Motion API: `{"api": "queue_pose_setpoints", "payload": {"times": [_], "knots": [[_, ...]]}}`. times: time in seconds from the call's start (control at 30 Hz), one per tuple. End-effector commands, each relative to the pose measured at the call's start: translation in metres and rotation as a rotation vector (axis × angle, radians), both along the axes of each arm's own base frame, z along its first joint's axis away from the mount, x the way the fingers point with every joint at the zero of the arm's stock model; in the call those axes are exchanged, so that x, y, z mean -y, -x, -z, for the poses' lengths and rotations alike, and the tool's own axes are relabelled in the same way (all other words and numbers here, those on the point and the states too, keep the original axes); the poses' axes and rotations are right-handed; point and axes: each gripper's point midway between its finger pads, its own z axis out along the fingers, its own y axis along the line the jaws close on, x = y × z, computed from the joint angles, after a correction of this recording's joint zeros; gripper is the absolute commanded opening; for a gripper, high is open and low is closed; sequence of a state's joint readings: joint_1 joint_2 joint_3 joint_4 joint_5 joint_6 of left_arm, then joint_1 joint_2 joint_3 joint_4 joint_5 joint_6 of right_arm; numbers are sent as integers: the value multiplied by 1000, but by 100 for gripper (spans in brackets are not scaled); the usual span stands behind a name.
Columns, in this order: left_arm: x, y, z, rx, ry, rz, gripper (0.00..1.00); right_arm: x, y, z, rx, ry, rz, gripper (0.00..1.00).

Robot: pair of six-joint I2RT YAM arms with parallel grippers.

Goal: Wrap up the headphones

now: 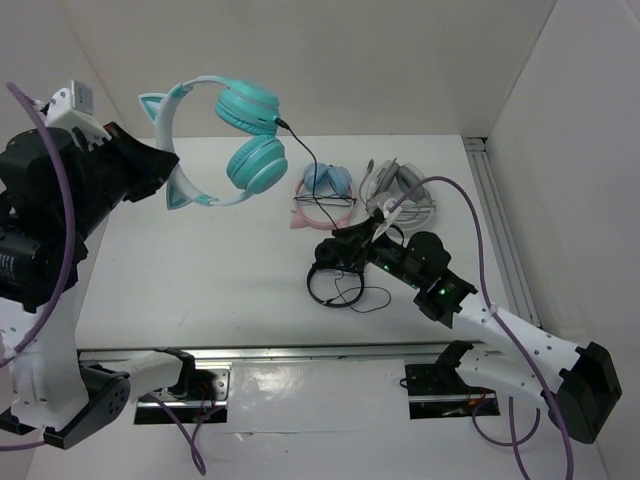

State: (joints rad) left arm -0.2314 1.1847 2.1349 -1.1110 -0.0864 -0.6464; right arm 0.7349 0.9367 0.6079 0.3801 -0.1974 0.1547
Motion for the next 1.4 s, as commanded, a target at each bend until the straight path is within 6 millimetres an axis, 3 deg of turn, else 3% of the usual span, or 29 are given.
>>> {"api": "queue_pose_setpoints", "payload": {"times": [0.0,0.2,0.3,0.33,0.37,0.47,0.57,0.7,0.73,0.8,0.87,0.93,0.97,1.03,1.07,1.13,1.17,1.2,1.23,1.27,1.33,1.37], "knots": [[10,38,-76,258,164,80,0,1,13,-20,42,-74,-51,42],[7,78,-106,370,214,115,0,1,17,-13,35,-66,-64,45],[5,85,-110,391,218,116,0,1,18,-11,29,-72,-65,43],[6,90,-112,400,220,126,0,0,19,-14,41,-81,-77,34],[6,90,-112,398,229,126,0,-2,18,-14,34,-86,-78,30],[8,87,-108,385,227,134,0,-7,18,-12,19,-94,-98,0],[7,84,-109,387,227,124,0,-8,17,-13,19,-94,-99,0],[2,70,-103,372,223,76,0,-10,6,1,-60,-60,-45,0],[3,56,-93,339,216,60,0,-13,8,-2,-73,-69,-29,0],[5,42,-83,305,220,48,0,-19,7,13,-120,-26,3,0],[8,20,-66,244,216,28,0,-22,7,9,-144,-35,92,0],[6,8,-56,212,207,3,0,-16,7,18,-187,-5,223,0],[1,-2,-48,192,186,-37,0,-13,5,10,-194,-11,276,0],[-12,-9,-40,173,150,-113,0,-3,13,18,-213,76,350,0],[-27,-17,-29,145,100,-198,0,0,20,0,-207,53,405,0],[-40,-28,-16,111,36,-272,0,9,32,2,-216,133,433,0],[-44,-39,1,65,-2,-304,0,10,40,-2,-209,147,448,0],[-54,-47,13,35,-59,-358,0,13,45,-20,-207,122,449,0],[-58,-51,20,24,-85,-380,0,18,50,-18,-203,168,455,0],[-66,-61,40,-25,-136,-425,0,19,55,-36,-185,159,456,0],[-70,-71,61,-72,-197,-446,0,21,60,-44,-163,202,444,0],[-66,-80,84,-123,-240,-427,0,20,62,-40,-136,275,433,0]]}}
